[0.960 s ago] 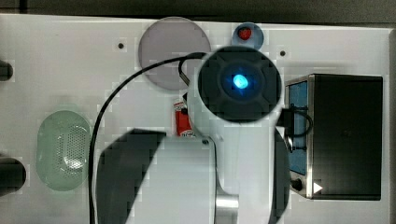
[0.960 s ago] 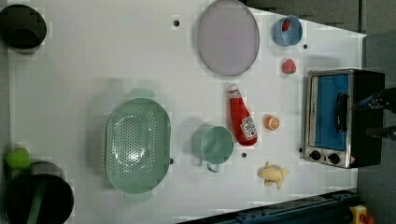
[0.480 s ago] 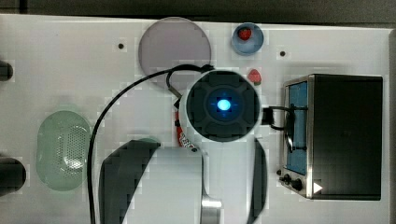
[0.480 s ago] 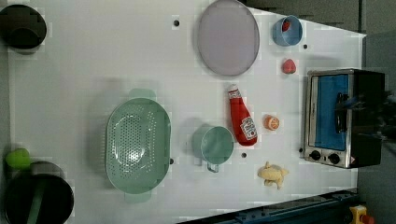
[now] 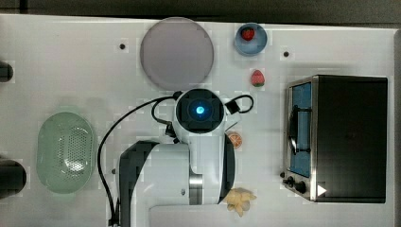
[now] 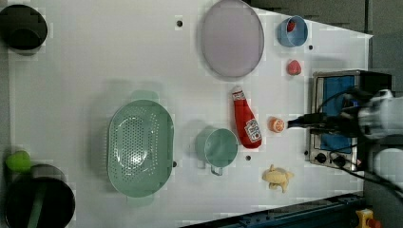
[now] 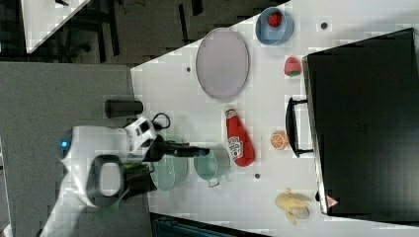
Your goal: Pick Ketchup from the table and place it in strainer.
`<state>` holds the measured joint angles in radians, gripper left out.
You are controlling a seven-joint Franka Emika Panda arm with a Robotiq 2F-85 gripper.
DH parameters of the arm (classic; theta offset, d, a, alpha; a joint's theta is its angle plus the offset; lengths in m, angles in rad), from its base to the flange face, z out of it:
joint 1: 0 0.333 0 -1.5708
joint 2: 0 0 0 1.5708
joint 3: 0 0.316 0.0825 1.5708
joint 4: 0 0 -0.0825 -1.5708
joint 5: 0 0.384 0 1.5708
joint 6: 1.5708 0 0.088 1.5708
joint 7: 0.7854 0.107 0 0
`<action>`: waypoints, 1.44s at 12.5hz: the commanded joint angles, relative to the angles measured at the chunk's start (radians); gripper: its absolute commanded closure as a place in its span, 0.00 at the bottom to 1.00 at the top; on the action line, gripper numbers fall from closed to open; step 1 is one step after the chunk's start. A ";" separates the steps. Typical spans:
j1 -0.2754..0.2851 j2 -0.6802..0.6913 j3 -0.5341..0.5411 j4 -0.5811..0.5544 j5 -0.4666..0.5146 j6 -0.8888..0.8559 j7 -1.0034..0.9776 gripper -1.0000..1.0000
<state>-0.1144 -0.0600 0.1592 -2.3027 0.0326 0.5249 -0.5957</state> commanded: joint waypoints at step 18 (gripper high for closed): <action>0.005 0.413 -0.011 -0.122 -0.007 0.566 -0.339 0.16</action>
<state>-0.1064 0.3706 0.1475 -2.4434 0.0251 1.0684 -0.9048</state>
